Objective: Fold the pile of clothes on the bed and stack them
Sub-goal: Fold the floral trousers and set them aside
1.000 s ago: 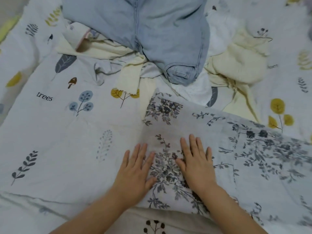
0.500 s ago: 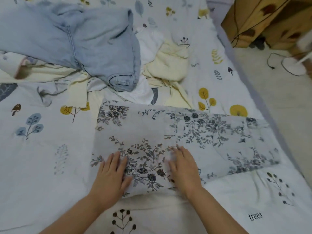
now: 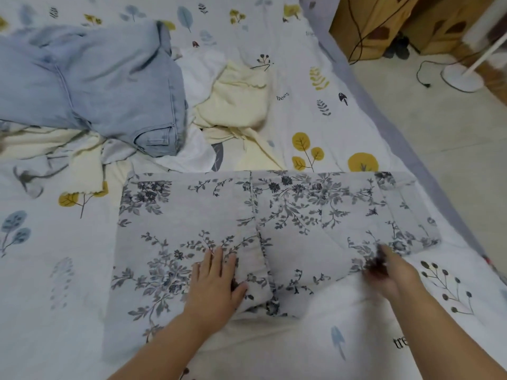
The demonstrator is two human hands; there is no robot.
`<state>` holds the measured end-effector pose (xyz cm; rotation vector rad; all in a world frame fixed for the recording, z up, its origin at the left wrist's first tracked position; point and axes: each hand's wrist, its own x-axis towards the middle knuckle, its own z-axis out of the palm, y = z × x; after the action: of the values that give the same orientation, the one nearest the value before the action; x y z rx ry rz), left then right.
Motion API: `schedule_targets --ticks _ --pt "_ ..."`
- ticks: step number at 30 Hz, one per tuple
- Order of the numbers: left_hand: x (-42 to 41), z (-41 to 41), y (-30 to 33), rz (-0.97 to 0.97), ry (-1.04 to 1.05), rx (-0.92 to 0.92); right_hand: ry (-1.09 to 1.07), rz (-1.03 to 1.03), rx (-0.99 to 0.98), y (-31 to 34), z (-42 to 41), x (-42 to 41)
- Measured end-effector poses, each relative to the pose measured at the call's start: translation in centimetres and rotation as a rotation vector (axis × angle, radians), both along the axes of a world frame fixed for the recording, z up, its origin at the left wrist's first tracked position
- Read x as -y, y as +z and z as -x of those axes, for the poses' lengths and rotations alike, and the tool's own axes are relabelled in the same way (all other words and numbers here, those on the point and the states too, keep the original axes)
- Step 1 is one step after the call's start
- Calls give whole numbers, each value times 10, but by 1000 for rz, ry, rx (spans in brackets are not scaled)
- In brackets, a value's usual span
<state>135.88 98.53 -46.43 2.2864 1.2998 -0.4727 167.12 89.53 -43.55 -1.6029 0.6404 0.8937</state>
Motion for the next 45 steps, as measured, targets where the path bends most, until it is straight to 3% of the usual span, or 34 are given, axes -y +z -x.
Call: schedule_targets --ticks 5,11,15,18,23,25,27,30,32,34,36,40,42,45 --pt "5 2 -8 -10 2 -23 -35 -195 -71 9 -8 -18" --pt "-8 1 13 161 80 92 64 -283 539 46 20 -38" --pt "-30 3 53 363 470 511 349 -301 899 85 81 -57" --pt "-52 14 87 420 648 775 610 -362 1100 99 141 -63" --pt "-90 47 120 749 929 1328 1085 -304 1525 91 221 -72" --pt "-101 68 123 875 1069 1447 1298 -254 1658 76 244 -72" --pt "-106 91 112 931 1198 1380 1595 -177 1613 56 260 -71" --pt "-101 117 80 901 1281 1056 2083 -86 1330 33 270 -69" --pt "-97 125 65 790 1243 853 2280 -86 1137 24 266 -66" --pt "-95 125 53 600 1162 701 2253 -128 1107 19 259 -62" --pt "-96 121 43 287 1083 632 2039 -111 1210 19 248 -57" --pt "-99 115 43 -263 903 773 1601 193 1281 19 211 -56" --pt "-101 119 39 -355 883 692 1628 397 1160 12 193 -54" --pt "-98 118 27 -196 965 313 1856 537 918 1 181 -47"
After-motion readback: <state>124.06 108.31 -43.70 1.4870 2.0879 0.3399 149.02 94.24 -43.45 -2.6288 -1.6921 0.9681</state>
